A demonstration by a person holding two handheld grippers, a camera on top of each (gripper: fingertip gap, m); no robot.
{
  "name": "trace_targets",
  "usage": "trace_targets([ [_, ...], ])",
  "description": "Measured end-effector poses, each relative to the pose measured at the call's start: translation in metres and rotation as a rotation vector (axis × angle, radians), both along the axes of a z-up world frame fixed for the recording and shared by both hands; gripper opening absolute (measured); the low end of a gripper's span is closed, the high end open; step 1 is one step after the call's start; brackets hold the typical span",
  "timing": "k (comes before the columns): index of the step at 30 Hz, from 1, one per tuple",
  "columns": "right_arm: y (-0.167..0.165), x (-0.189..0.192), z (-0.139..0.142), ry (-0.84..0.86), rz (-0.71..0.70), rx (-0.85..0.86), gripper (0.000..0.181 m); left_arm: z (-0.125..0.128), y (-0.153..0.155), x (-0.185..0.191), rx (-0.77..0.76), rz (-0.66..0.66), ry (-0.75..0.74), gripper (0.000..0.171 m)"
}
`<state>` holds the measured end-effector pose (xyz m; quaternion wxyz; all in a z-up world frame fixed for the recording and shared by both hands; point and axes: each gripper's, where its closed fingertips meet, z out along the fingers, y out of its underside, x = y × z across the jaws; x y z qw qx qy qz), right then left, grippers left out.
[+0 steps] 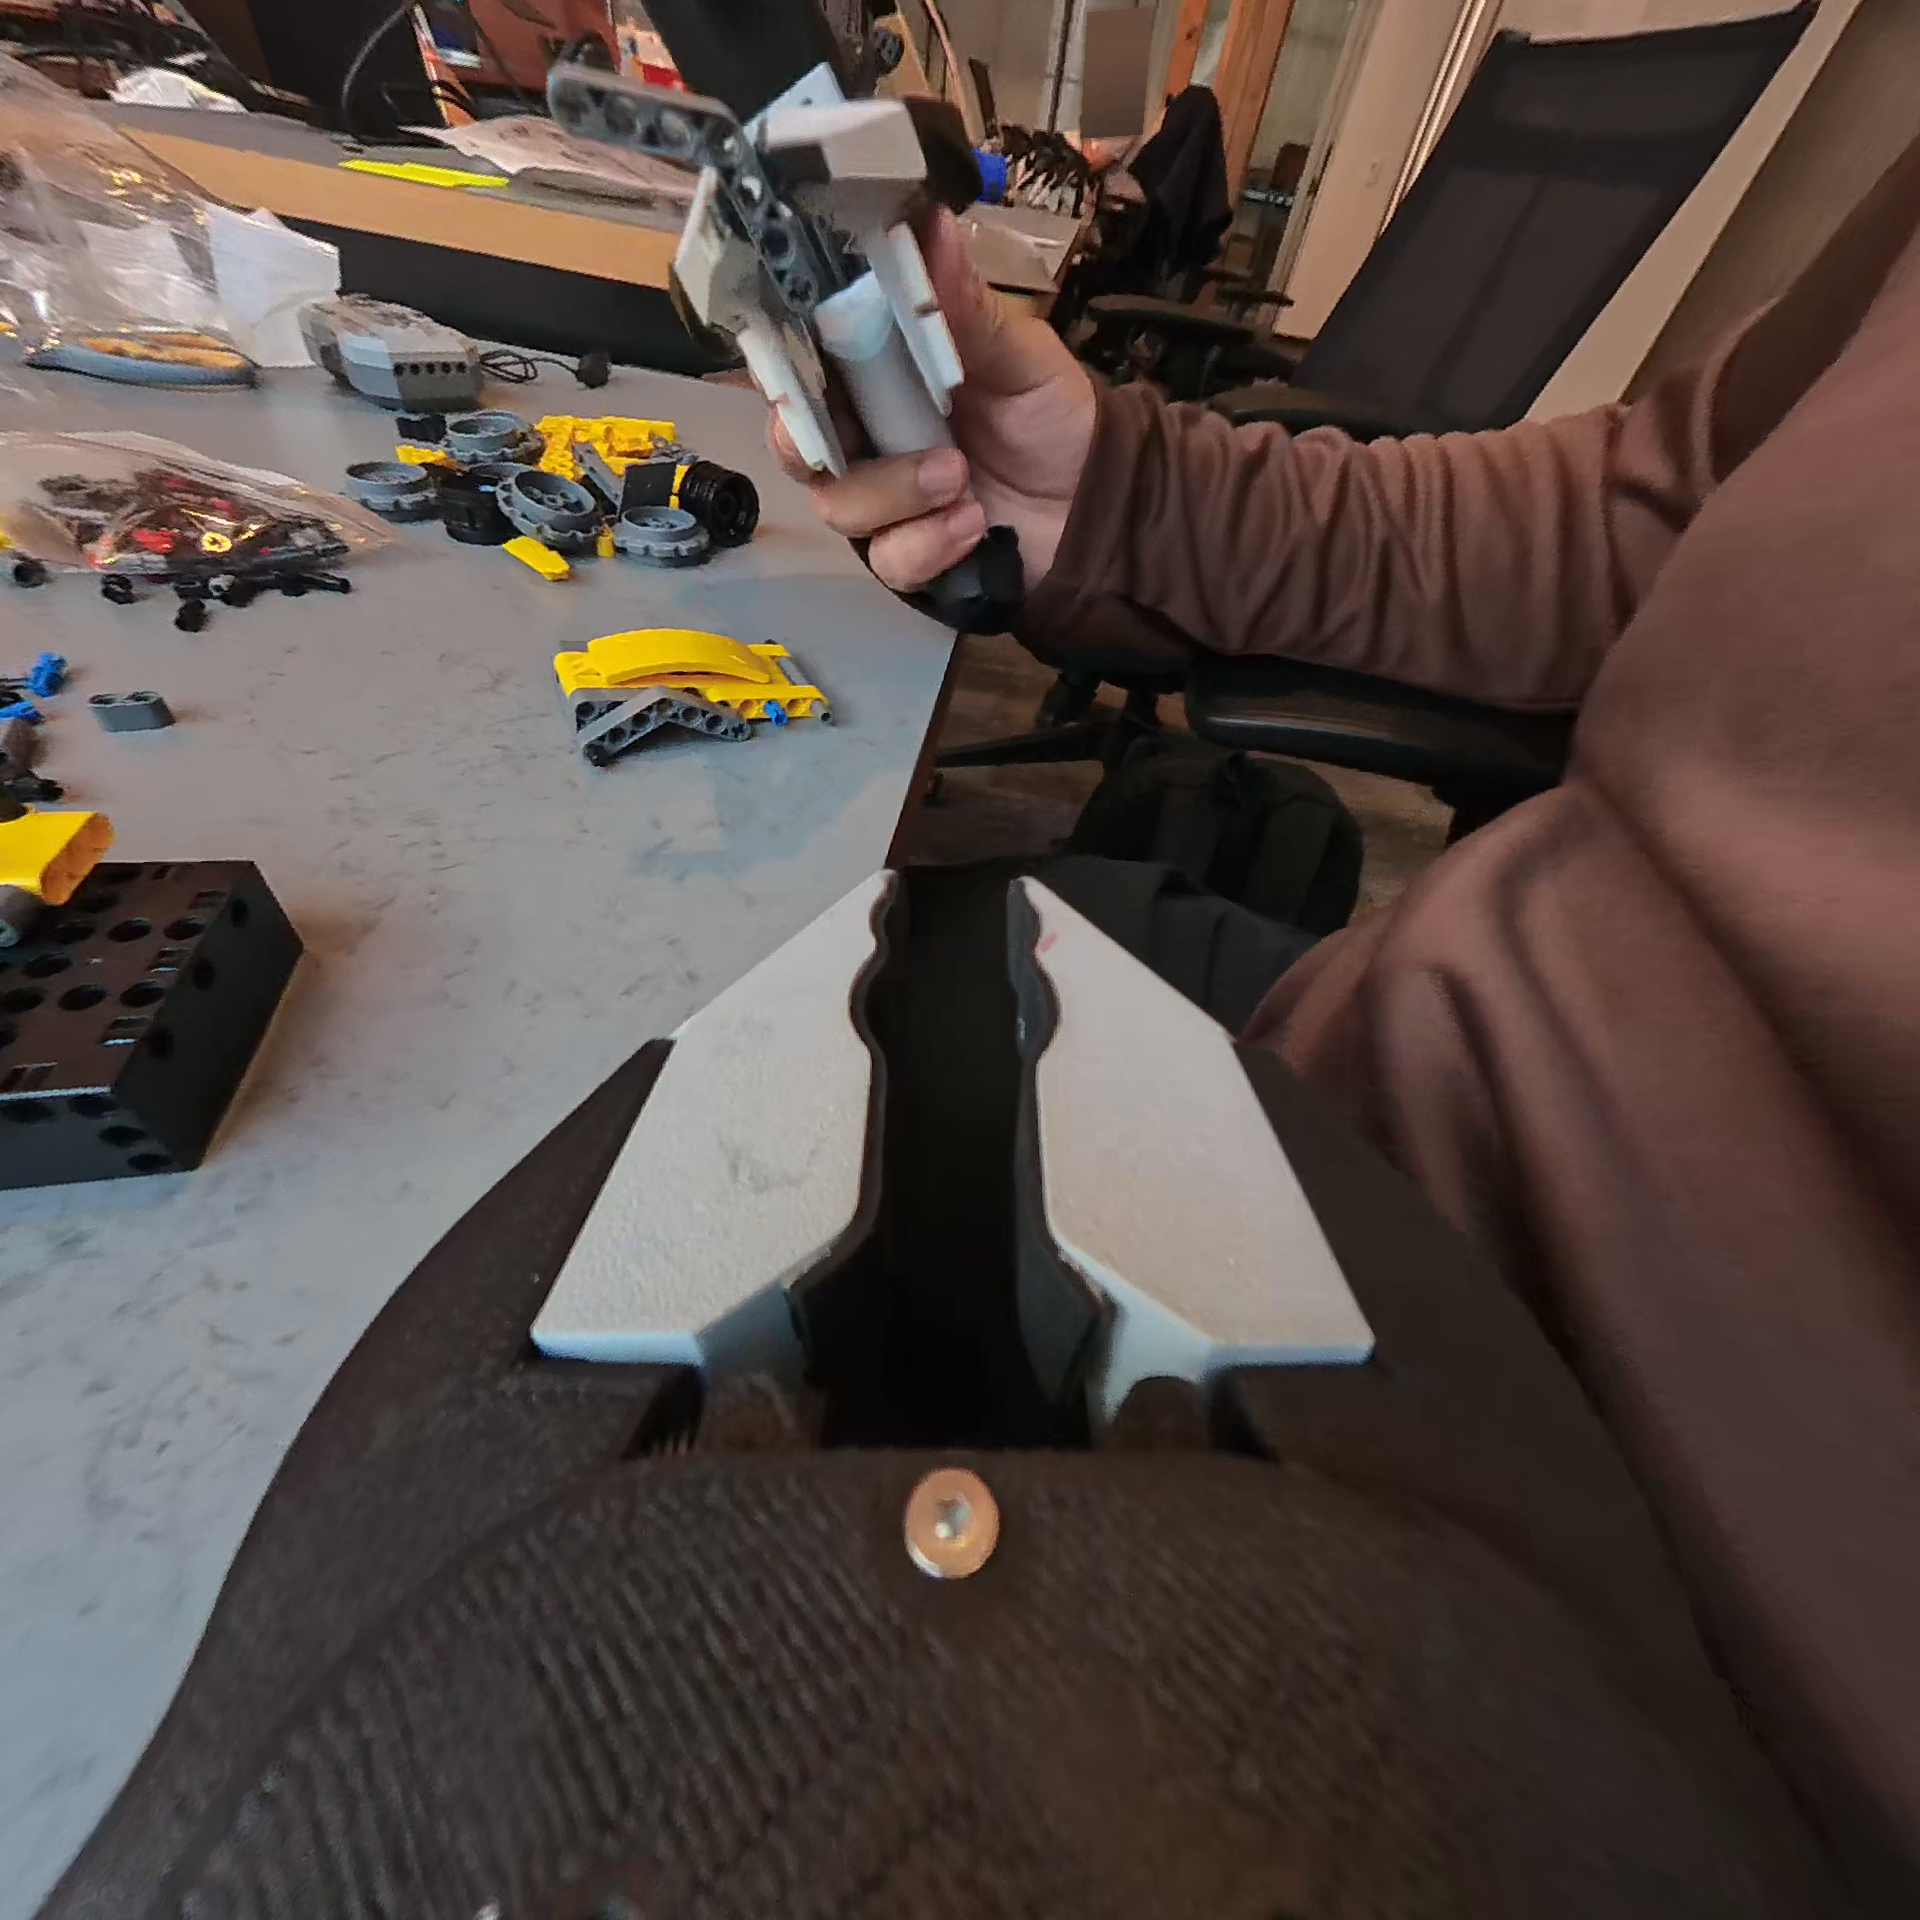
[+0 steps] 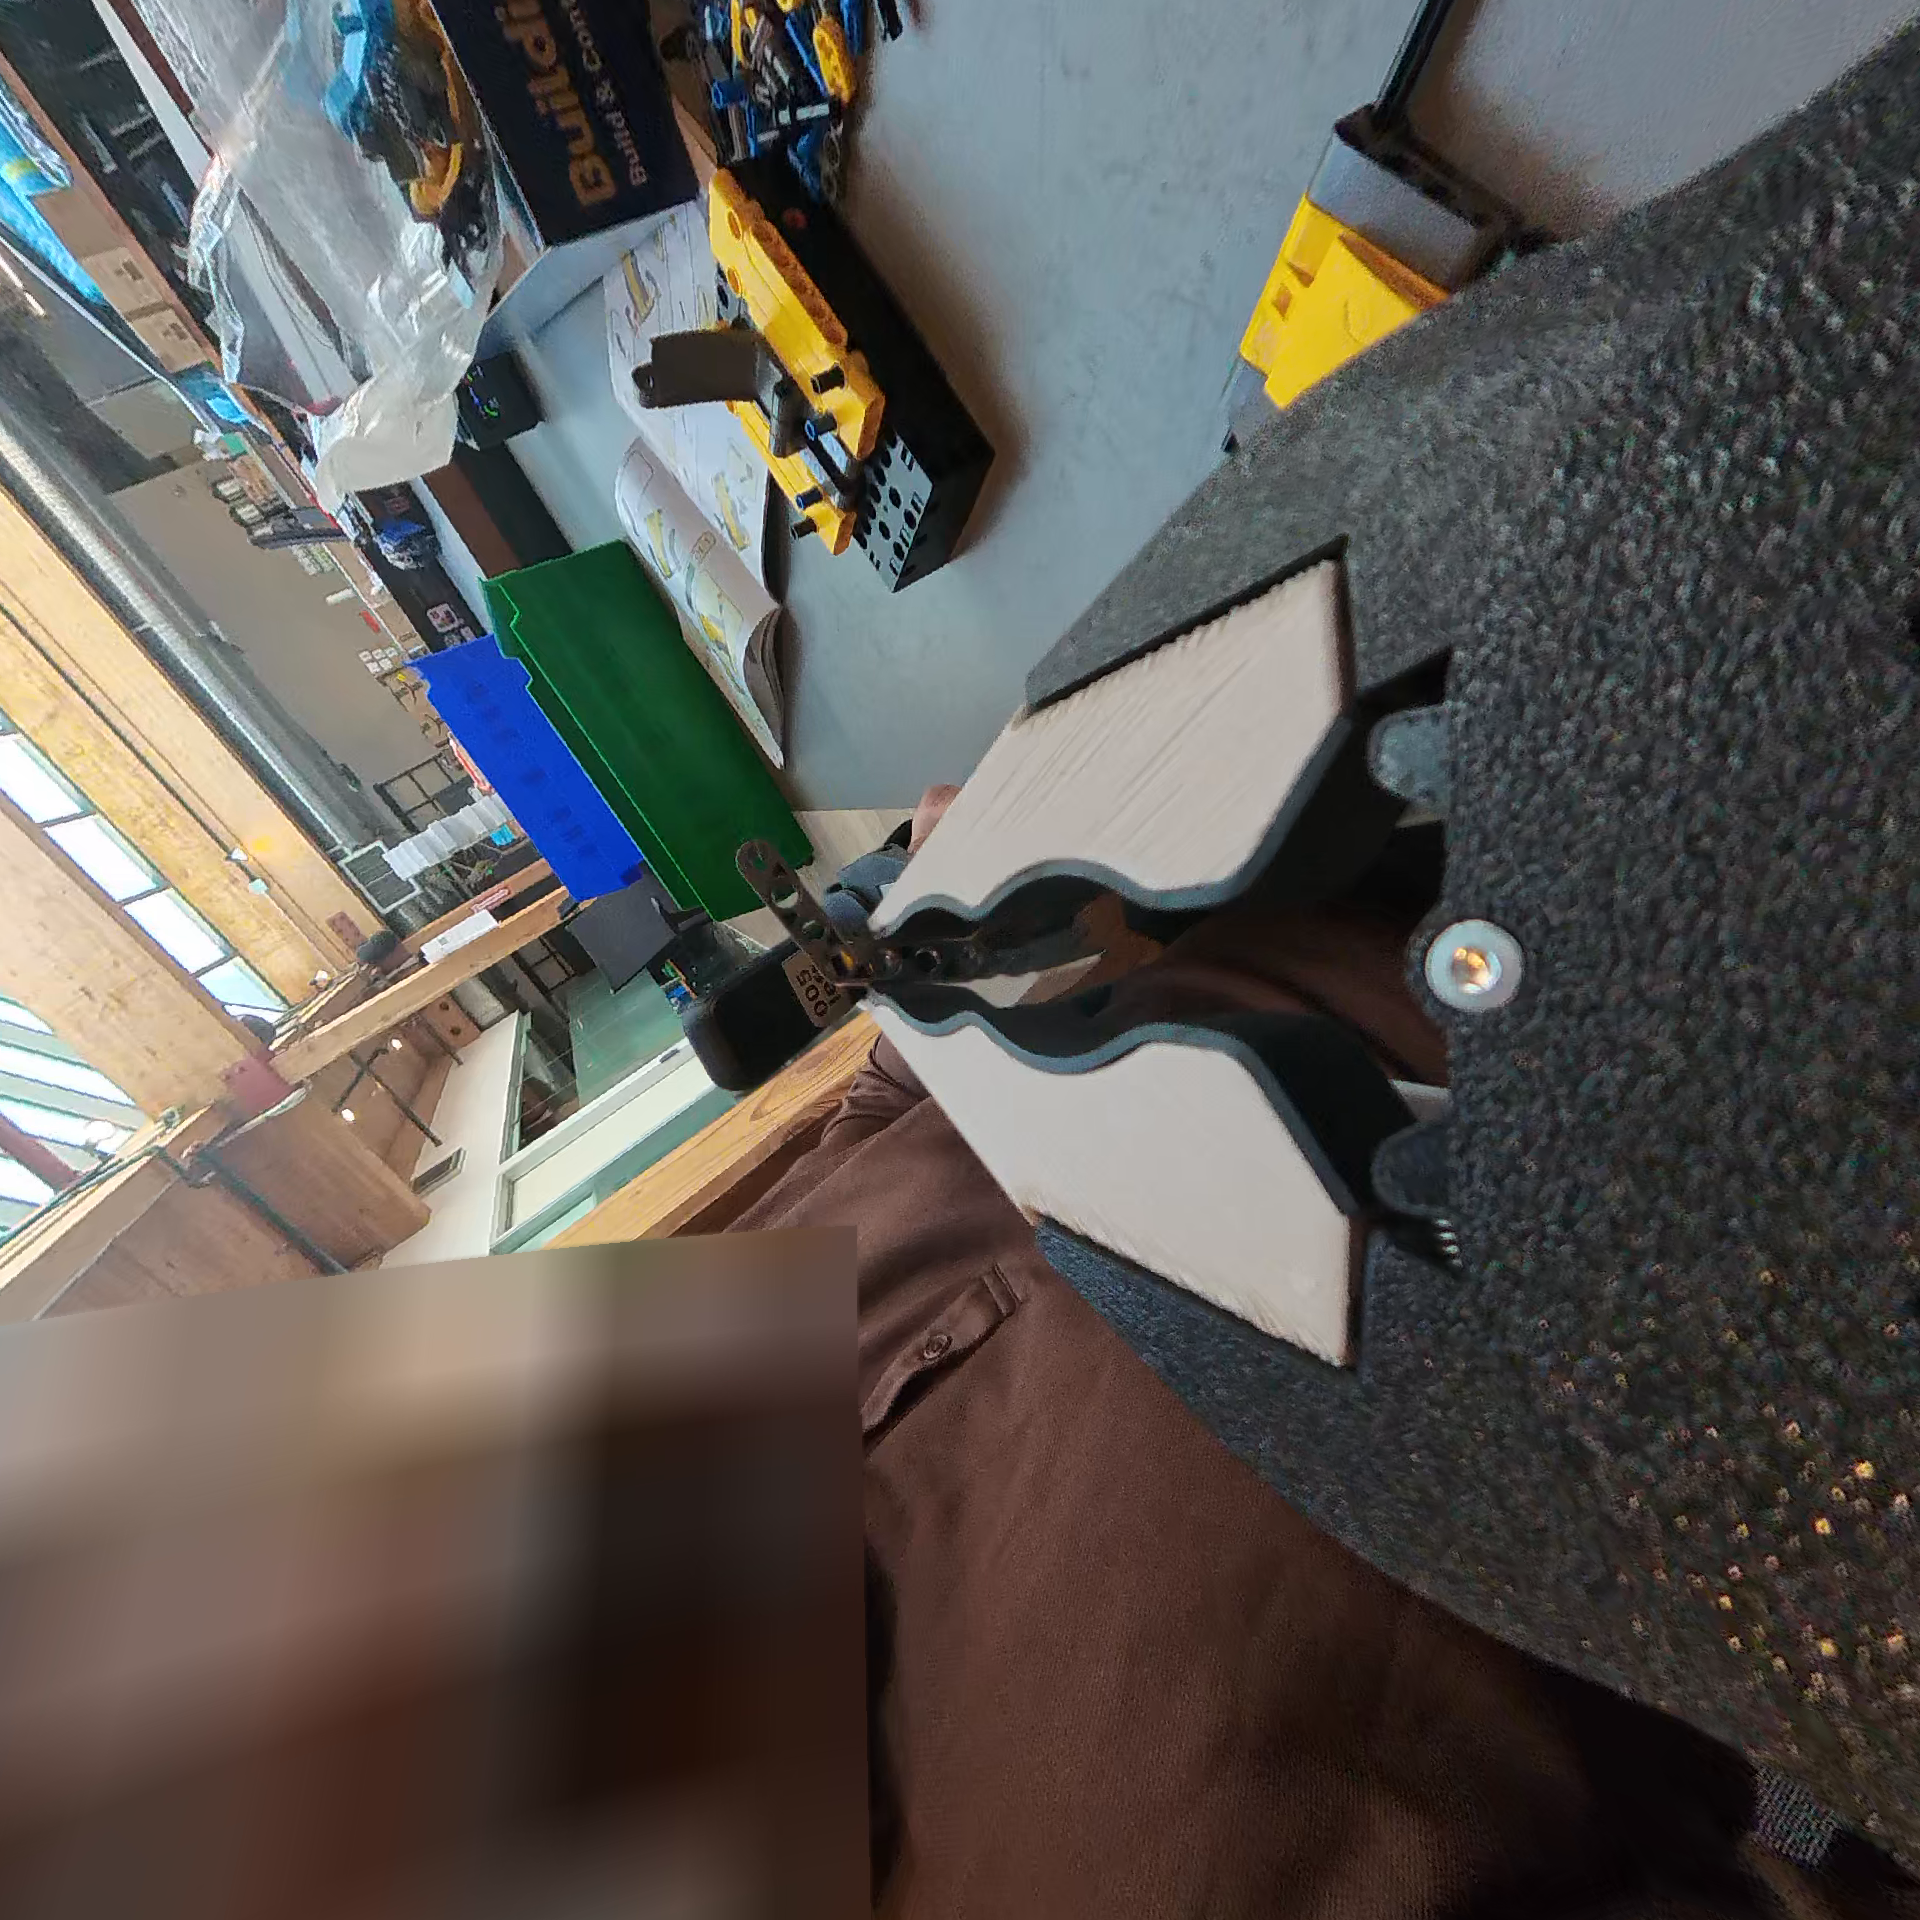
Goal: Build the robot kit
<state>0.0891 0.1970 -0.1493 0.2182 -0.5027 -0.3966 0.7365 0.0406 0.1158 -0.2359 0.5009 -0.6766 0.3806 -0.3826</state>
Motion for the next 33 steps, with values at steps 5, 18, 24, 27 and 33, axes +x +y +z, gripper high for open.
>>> trace_targets([
  [5,-0.009,-0.005,0.0,-0.009,0.022,0.016,0.006,-0.004,0.001,0.0,0.058,0.036,0.051,0.013],
  [18,-0.015,-0.018,0.003,-0.032,0.04,-0.025,0.006,-0.005,-0.003,0.001,0.047,0.028,0.054,0.012],
  [24,-0.003,-0.035,0.007,-0.089,-0.001,-0.113,0.006,-0.011,-0.005,0.003,0.108,0.007,0.119,0.013],
  [27,-0.009,-0.046,0.015,-0.093,0.05,-0.163,0.007,-0.009,-0.007,0.003,0.126,0.0,0.116,0.012],
  [33,-0.027,-0.058,0.027,-0.049,0.201,-0.284,0.006,-0.012,-0.009,0.003,0.075,-0.009,0.111,0.011],
])
